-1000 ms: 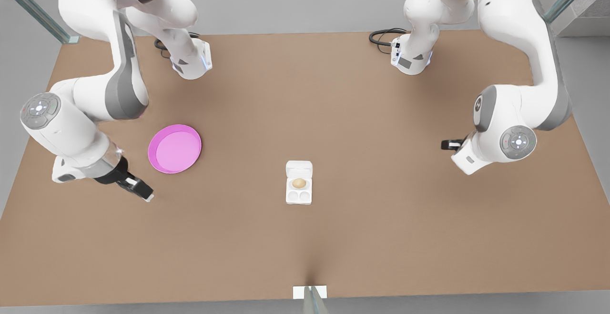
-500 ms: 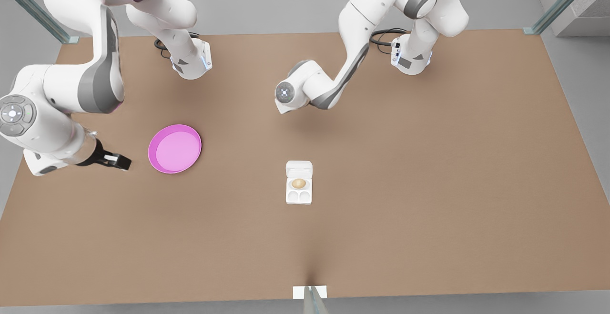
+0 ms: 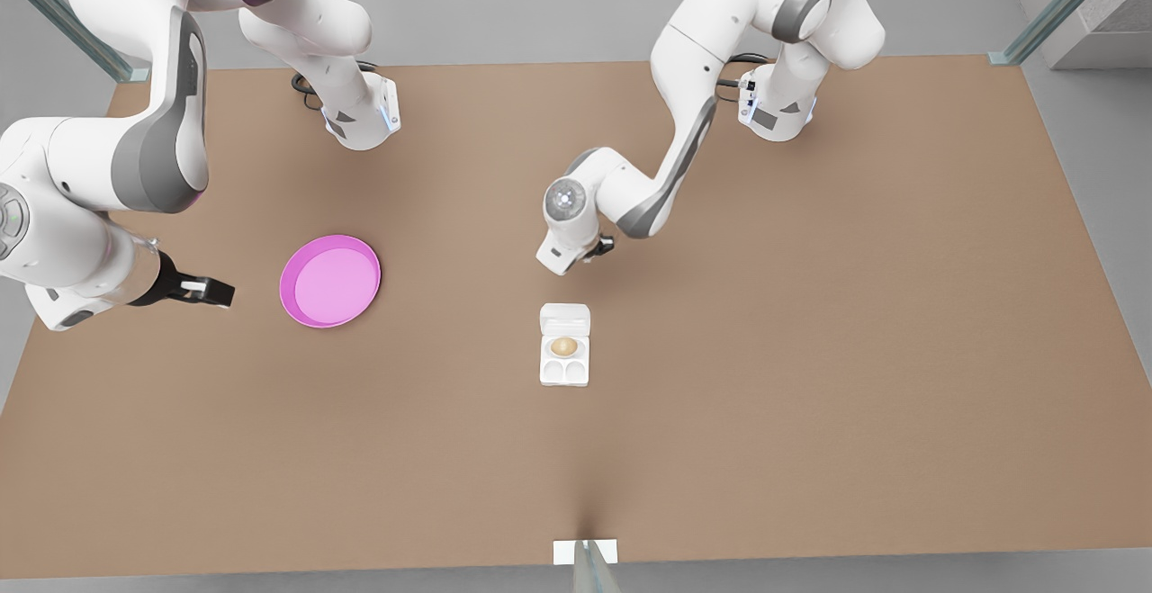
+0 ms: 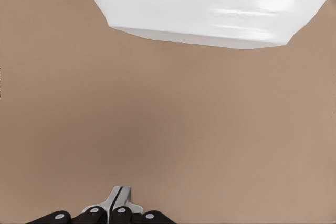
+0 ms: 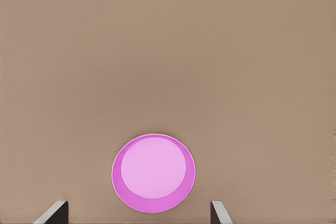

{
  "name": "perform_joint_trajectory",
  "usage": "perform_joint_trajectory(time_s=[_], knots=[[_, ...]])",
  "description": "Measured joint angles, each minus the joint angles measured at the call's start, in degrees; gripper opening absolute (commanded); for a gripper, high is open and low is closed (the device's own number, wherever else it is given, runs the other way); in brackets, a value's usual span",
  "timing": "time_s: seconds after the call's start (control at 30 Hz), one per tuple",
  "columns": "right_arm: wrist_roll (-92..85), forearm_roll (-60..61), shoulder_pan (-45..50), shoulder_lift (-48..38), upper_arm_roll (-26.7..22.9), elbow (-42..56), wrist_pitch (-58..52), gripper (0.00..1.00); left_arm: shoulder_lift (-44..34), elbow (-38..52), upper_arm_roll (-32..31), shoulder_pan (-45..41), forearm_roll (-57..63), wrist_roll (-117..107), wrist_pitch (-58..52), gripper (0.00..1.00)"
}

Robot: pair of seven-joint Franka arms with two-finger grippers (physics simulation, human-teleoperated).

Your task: Pack egg into the box and close the box lid

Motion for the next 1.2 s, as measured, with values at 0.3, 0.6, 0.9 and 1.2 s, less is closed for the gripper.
perform_joint_trajectory(time_s=[0.3, 0.6, 0.9, 1.2], knots=[[-2.1, 0.2, 0.2, 0.0, 0.0, 0.3, -0.5, 1.0, 4.4, 7.0, 0.0, 3.5, 3.3, -6.3, 4.8, 0.21], [-3.4, 0.3, 0.2, 0.0, 0.0, 0.3, -0.6, 1.0, 9.2, 14.8, 0.0, 4.4, 3.6, -10.2, 6.8, 0.21], [-4.2, 0.2, 0.0, 0.0, 0.0, 0.1, -0.8, 1.0, 9.6, 17.6, 0.0, 7.7, 3.7, -12.3, 7.3, 0.21], [-4.7, 0.1, 0.1, 0.0, 0.0, 0.1, -1.0, 1.0, -12.7, 30.4, 0.5, 44.3, 1.4, 3.8, -28.0, 1.0]])
